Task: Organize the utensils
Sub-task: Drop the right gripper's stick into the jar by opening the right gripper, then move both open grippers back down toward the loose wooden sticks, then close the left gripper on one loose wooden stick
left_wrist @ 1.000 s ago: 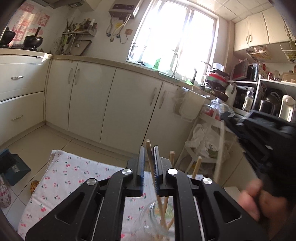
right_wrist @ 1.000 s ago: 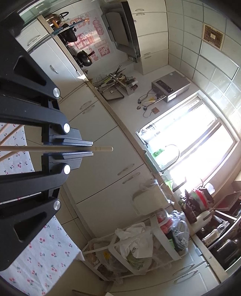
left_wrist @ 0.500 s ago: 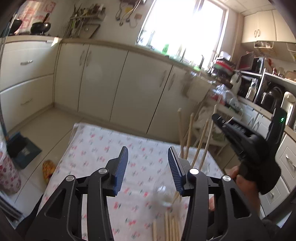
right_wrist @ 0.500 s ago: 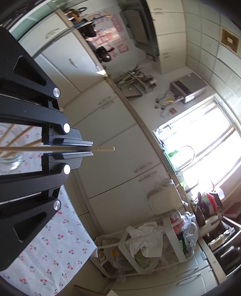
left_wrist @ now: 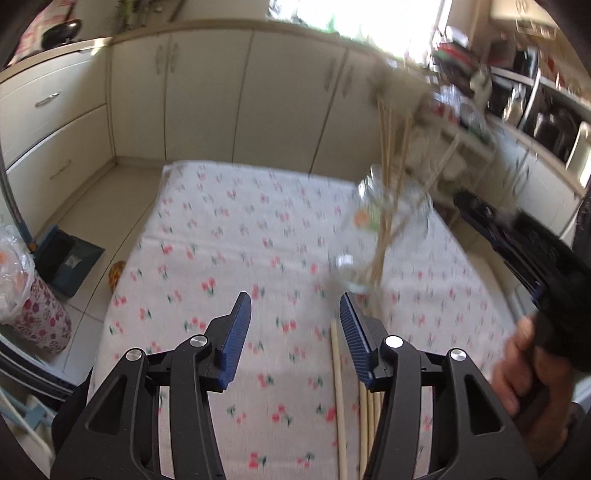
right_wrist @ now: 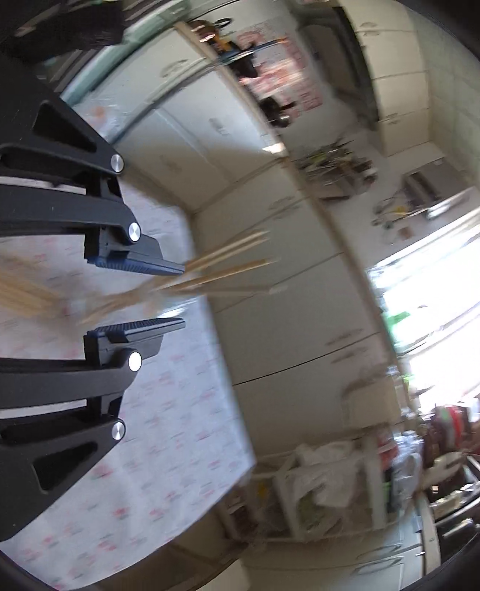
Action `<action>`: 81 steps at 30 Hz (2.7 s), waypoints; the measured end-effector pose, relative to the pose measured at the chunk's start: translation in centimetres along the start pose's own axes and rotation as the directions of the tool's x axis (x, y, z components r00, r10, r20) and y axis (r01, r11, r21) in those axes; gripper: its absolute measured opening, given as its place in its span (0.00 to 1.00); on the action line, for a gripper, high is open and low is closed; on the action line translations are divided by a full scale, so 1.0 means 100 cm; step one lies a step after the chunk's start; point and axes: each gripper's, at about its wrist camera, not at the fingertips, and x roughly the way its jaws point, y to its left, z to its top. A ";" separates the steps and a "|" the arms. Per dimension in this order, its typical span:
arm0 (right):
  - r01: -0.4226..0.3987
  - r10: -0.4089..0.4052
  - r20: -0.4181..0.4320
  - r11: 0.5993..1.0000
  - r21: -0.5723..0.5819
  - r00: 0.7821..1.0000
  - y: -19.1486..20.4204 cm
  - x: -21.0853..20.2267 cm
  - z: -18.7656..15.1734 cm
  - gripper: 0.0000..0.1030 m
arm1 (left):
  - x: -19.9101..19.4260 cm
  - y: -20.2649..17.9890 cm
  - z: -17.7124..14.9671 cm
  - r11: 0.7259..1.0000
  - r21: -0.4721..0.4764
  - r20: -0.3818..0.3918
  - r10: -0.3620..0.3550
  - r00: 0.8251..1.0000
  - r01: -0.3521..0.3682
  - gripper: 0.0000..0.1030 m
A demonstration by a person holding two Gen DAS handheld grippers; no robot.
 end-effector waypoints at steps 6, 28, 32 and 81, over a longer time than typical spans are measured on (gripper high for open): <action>0.048 -0.048 -0.272 0.999 -0.007 0.961 -0.015 -0.005 -0.065 0.23 | 0.012 -0.012 -0.019 0.999 0.036 -0.099 -0.006 0.995 0.010 0.46; 0.003 -0.055 -0.425 0.992 -0.123 0.903 0.007 0.016 -0.091 0.22 | 0.022 -0.014 -0.026 1.000 0.011 -0.164 0.020 0.986 -0.018 0.51; 0.003 -0.048 -0.427 0.994 -0.106 0.903 0.006 0.014 -0.090 0.22 | 0.025 -0.017 -0.027 1.000 0.017 -0.172 0.022 0.985 -0.019 0.51; 0.081 -0.193 -0.382 0.954 -0.289 0.904 -0.004 0.012 -0.085 0.21 | 0.066 -0.051 -0.031 0.976 0.188 -0.210 0.146 0.967 -0.107 0.54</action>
